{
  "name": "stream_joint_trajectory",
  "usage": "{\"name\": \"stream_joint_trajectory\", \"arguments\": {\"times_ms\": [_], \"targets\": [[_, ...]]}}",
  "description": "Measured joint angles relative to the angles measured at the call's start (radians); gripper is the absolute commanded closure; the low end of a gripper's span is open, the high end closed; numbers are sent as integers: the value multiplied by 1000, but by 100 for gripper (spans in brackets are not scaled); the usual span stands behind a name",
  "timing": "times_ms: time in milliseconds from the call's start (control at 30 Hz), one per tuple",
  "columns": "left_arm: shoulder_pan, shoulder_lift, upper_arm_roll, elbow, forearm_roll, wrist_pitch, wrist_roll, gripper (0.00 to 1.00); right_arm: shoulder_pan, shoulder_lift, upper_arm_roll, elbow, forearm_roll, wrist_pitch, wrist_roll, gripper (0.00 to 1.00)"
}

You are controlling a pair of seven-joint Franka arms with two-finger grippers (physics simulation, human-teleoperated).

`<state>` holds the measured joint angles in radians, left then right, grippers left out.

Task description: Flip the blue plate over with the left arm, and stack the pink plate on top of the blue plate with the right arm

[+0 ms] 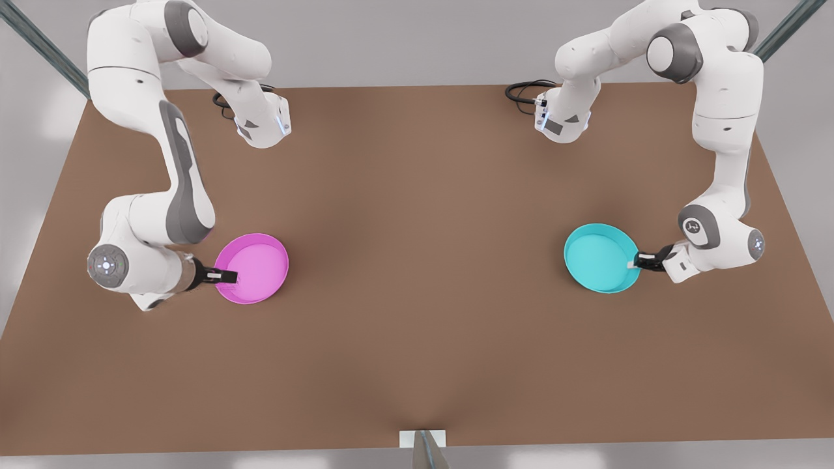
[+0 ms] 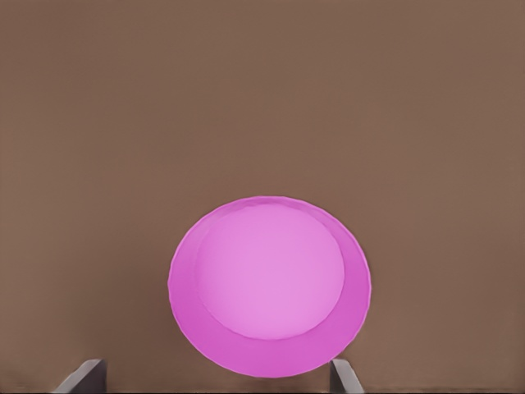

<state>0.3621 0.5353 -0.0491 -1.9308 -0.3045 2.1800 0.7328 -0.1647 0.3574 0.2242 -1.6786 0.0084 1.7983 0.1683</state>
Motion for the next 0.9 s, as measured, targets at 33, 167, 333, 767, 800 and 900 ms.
{"name": "stream_joint_trajectory", "arguments": {"times_ms": [33, 167, 333, 767, 800, 900], "targets": [[0, 0, 0, 5, 13, 0, -3, 79, -76, -36, 37, -128, 16, 123, -75, 0], [0, 0, 0, 9, 59, 0, -3, 79, -261, -32, 58, -246, 104, 151, -133, 0], [0, -8, 0, 59, 106, -90, -13, 79, -278, -32, 58, -311, 111, 151, -167, 0], [-57, -38, -20, 59, 111, -160, -78, 79, -279, 5, 58, -337, 145, 301, -260, 0], [-57, -41, -34, 59, 111, -168, -84, 79, -276, 7, 58, -337, 145, 307, -277, 0], [-92, -59, -62, 59, 112, -185, -146, 79, -283, 30, 58, -339, 147, 312, -282, 0]]}}
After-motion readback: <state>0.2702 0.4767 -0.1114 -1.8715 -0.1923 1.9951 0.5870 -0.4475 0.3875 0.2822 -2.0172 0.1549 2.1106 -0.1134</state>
